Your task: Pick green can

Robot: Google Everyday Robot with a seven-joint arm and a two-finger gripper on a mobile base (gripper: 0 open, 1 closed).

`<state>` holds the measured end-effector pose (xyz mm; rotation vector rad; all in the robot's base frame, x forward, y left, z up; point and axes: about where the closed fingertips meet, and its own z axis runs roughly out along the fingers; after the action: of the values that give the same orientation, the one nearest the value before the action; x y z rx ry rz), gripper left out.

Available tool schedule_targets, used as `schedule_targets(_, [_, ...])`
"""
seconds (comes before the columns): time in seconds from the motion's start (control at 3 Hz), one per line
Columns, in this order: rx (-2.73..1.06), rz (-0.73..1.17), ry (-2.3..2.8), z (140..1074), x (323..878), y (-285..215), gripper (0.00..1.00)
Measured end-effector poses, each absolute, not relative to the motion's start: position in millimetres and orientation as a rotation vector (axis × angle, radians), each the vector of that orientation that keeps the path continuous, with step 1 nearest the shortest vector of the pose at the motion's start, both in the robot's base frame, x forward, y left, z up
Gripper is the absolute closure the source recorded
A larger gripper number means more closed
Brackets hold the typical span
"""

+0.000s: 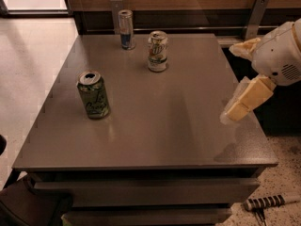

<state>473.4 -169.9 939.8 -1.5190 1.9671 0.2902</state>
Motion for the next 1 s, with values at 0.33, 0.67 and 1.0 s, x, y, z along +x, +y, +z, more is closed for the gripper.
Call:
schedule_targets(0.33, [-1.409, 0.476, 1.804, 896, 483, -134, 0.0])
schedule_targets(0.67, [-1.273, 0.616, 1.603, 888, 498, -95, 0.0])
schedule_targets(1.0, [-1.157, 0.773, 1.401, 919, 501, -46, 0.0])
